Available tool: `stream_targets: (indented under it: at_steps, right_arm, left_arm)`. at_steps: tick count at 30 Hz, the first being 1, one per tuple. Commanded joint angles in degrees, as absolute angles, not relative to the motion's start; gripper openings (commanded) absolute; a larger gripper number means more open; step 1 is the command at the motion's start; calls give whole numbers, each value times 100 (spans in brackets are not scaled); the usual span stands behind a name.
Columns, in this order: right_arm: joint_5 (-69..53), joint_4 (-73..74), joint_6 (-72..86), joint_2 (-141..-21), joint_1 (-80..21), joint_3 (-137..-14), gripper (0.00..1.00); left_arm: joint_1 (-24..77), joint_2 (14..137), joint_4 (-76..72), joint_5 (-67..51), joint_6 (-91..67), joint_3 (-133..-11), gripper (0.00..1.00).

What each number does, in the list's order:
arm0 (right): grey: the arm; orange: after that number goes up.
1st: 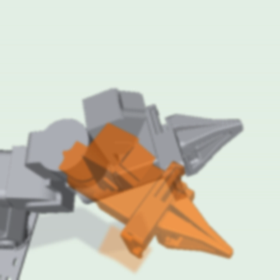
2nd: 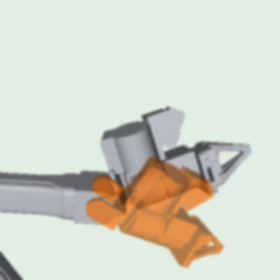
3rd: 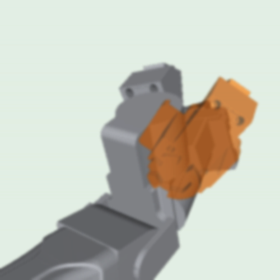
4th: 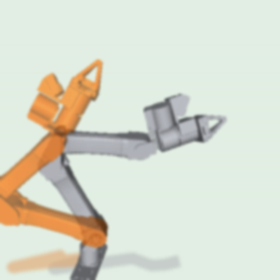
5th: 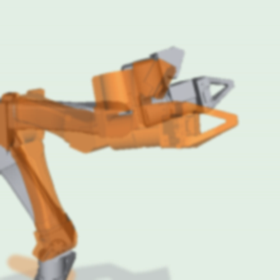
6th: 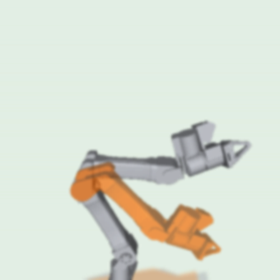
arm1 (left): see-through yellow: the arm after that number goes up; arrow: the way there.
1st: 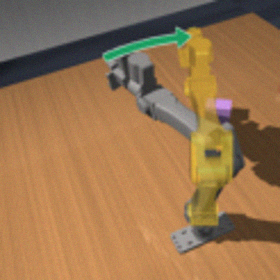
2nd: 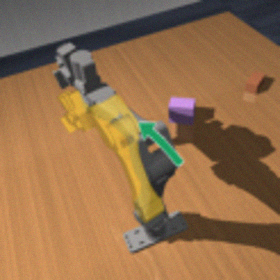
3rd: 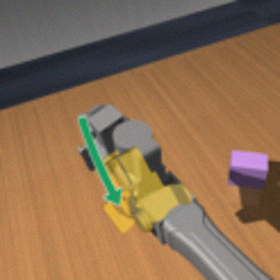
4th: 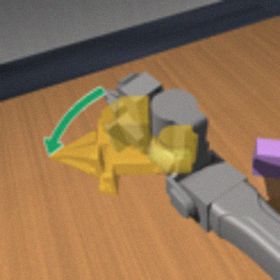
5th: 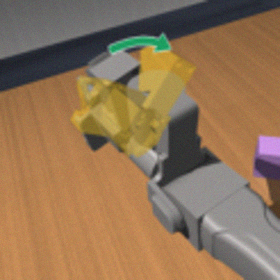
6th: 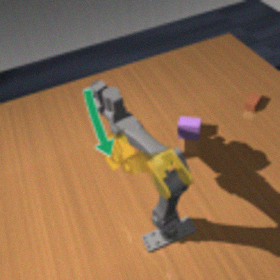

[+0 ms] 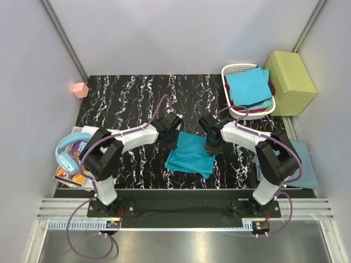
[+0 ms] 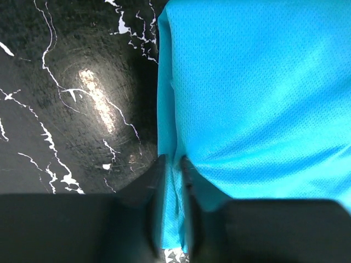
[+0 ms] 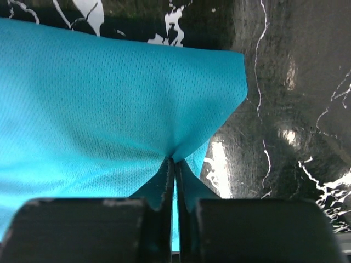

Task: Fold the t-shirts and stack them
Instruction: Smooth out wrinkles on the folded tshirt

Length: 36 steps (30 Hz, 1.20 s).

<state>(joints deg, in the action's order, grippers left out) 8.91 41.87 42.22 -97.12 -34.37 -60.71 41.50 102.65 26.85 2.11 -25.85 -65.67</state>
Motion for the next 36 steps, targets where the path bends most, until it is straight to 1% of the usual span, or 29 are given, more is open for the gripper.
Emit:
stream_targets:
  at_steps: [1,2,6,10,16,23,28,36]
  right_arm:
    - [1081,4201,4149,-9922,-3314,-6337,0]
    - [1072,4219,4105,-9975,-3305,-6398,0]
    - [1116,4228,3973,-10151,-3234,-6591,0]
    - [1116,4271,3815,-10397,-3155,-6872,0]
    - [1125,4377,3516,-10923,-3024,-7628,0]
    - [1011,4675,3287,-11698,-2883,-8892,0]
    - [862,4746,3243,-12058,-2883,-9342,0]
    - [765,4746,3129,-12269,-2883,-9527,0]
  left_arm:
    - [4087,10283,2584,228,-2514,-6750,15]
    - [4070,10283,2593,237,-2514,-6750,13]
    - [3982,10309,2593,202,-2531,-6759,10]
    - [3911,10336,2619,219,-2549,-6794,8]
    - [3665,10538,2663,159,-2505,-6987,8]
    - [3323,10933,2847,35,-2470,-7532,7]
    - [3261,11109,2979,131,-2329,-7997,7]
    - [3103,11521,3128,158,-2232,-8603,8]
